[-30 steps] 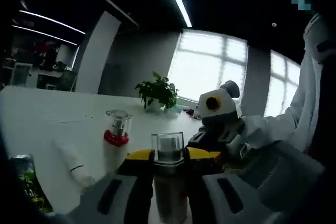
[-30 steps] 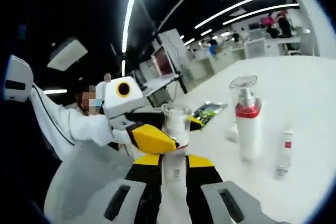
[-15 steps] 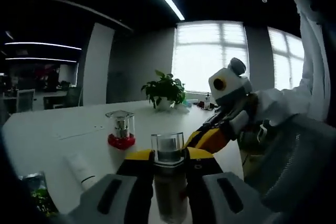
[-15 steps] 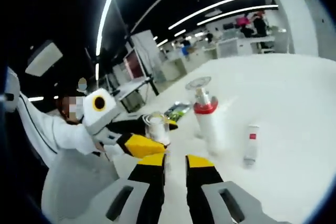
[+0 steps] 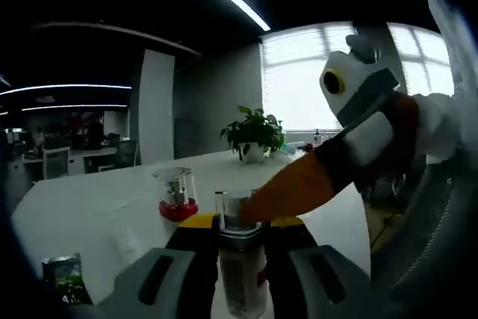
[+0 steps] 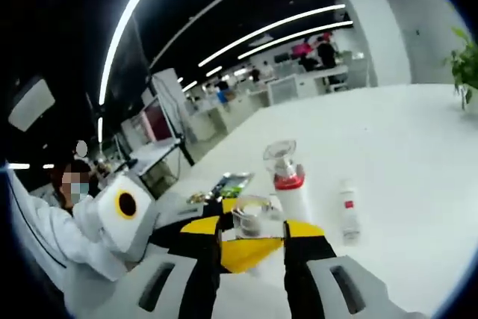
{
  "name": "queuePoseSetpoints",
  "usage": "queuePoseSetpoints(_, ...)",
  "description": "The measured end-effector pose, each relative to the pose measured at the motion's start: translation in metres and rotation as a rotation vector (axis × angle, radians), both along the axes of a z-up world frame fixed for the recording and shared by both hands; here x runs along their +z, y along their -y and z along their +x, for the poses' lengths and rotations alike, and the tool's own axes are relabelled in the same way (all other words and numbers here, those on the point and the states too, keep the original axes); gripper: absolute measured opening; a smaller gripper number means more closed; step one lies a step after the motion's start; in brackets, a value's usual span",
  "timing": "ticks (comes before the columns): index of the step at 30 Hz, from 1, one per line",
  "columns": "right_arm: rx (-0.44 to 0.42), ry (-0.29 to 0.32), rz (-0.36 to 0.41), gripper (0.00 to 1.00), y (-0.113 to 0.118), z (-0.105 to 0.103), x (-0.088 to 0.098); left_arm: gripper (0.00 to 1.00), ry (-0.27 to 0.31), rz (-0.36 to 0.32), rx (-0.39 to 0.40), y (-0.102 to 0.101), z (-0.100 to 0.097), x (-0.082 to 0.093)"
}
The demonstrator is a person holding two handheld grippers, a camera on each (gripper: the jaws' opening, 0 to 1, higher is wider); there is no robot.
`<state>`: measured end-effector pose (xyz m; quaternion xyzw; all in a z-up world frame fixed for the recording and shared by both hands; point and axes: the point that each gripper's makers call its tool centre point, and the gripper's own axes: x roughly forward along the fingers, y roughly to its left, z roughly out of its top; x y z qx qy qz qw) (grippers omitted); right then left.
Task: Arrange the skincare products in the storage area until every visible bottle or jar stands upright without overlapping.
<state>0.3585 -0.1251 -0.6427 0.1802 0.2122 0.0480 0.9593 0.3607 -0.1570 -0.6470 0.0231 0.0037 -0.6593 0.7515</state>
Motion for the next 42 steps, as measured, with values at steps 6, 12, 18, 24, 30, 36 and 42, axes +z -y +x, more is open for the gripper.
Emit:
queuePoseSetpoints(6, -0.082, 0.0, -0.007, 0.26, 0.015, 0.007, -0.002, 0.18, 0.031, -0.016, 0.026, 0.0, 0.001, 0.003)
queuePoseSetpoints(12, -0.106, -0.005, -0.047, 0.23, 0.017, 0.012, -0.003, 0.18, 0.039, -0.023, 0.051, -0.001, 0.005, 0.003)
queuePoseSetpoints(18, -0.132, 0.001, -0.064, 0.12, 0.025, 0.009, -0.002, 0.18, 0.061, -0.02, 0.037, 0.002, 0.001, -0.002)
queuePoseSetpoints(24, -0.124, -0.006, -0.083, 0.11, 0.025, 0.008, -0.007, 0.18, 0.059, 0.002, 0.023, 0.002, 0.004, -0.01)
queuePoseSetpoints(30, -0.102, -0.002, -0.206, 0.1, 0.025, 0.01, -0.007, 0.18, 0.064, 0.018, 0.017, 0.003, 0.006, -0.013)
queuePoseSetpoints(36, -0.09, 0.006, -0.302, 0.1, 0.029, 0.016, -0.009, 0.19, 0.048, 0.104, 0.022, -0.001, 0.009, -0.028)
queuePoseSetpoints(42, -0.094, 0.003, -0.339, 0.1, 0.036, 0.023, -0.012, 0.23, 0.005, 0.237, 0.054, -0.009, 0.02, -0.062)
